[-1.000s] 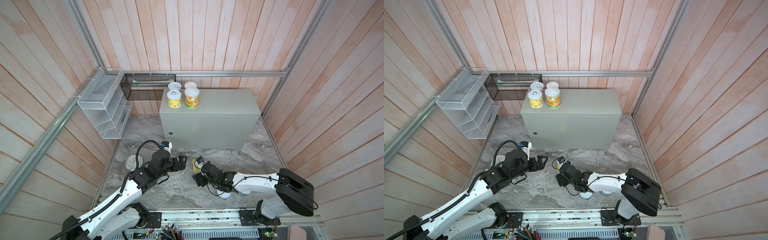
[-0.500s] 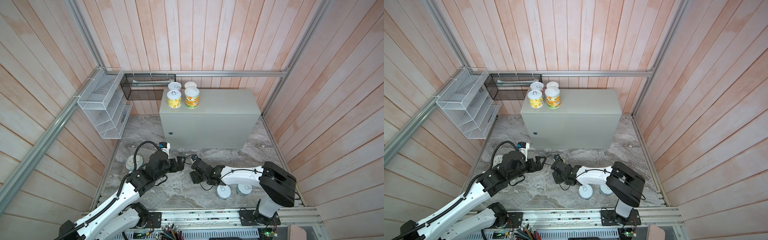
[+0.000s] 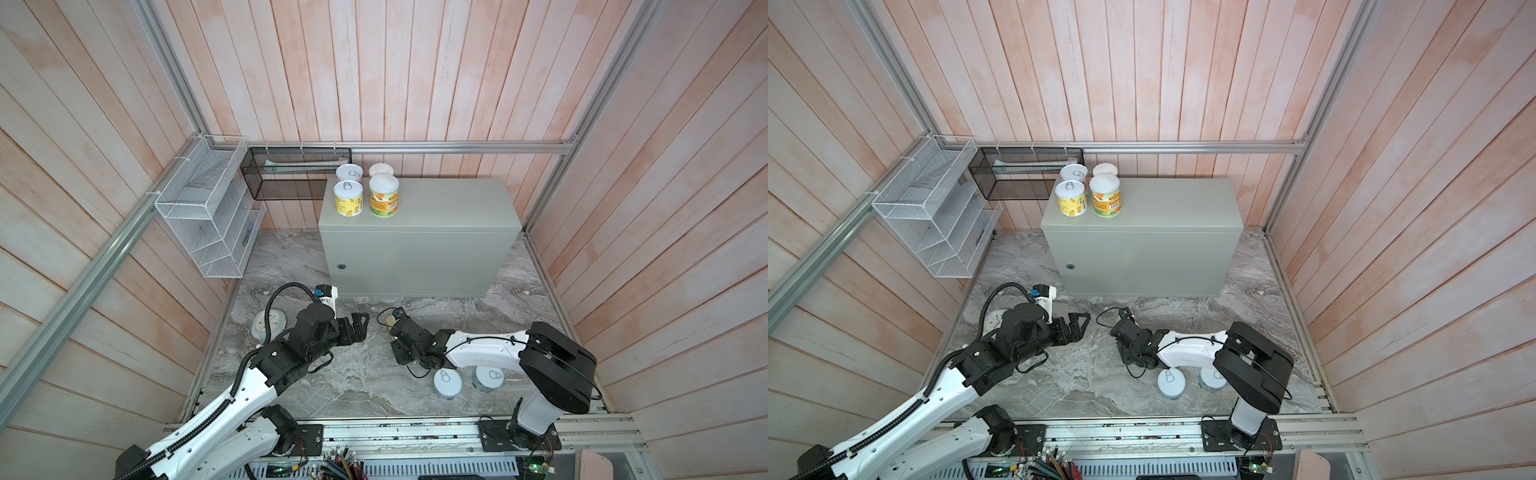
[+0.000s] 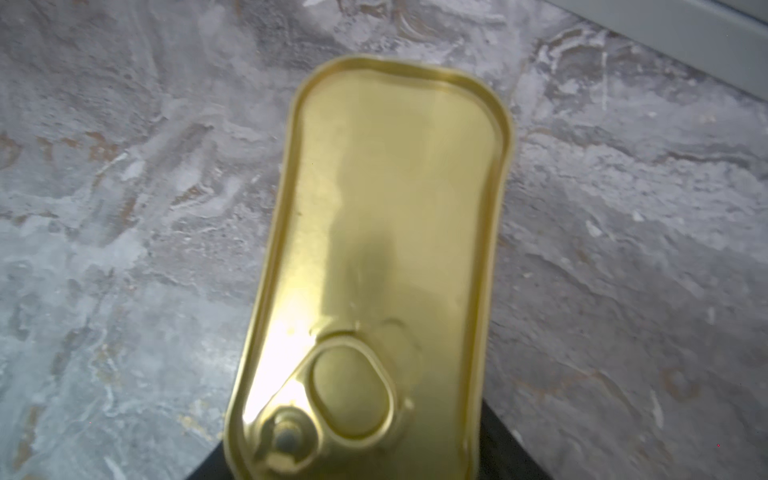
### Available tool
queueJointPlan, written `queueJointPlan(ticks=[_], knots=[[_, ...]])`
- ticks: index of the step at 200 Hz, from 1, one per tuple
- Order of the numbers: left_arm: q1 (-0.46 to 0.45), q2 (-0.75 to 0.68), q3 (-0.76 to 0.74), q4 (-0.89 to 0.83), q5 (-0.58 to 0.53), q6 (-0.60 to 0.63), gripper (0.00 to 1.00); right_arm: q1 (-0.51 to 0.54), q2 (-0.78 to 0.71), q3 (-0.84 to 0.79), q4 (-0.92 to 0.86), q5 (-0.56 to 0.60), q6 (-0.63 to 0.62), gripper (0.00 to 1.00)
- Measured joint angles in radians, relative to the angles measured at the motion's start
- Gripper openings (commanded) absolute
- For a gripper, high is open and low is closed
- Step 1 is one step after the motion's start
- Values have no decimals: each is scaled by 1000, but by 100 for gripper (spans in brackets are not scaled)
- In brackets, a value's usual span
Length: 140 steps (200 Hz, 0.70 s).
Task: Place and organize the canned foods onto the counter
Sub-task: 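Close the right gripper on the gold-lidded tin and lift it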
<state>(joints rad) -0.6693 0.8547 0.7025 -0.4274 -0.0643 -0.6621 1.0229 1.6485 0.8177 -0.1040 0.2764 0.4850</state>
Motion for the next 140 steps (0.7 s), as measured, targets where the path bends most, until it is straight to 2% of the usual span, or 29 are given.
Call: queueJointPlan(ticks=[42, 140], knots=[[0, 7, -4, 1, 1, -1, 100, -23, -85, -67, 66, 3, 1, 62], [0, -8, -43, -3, 3, -39, 100, -84, -89, -103, 168, -25, -44, 62]])
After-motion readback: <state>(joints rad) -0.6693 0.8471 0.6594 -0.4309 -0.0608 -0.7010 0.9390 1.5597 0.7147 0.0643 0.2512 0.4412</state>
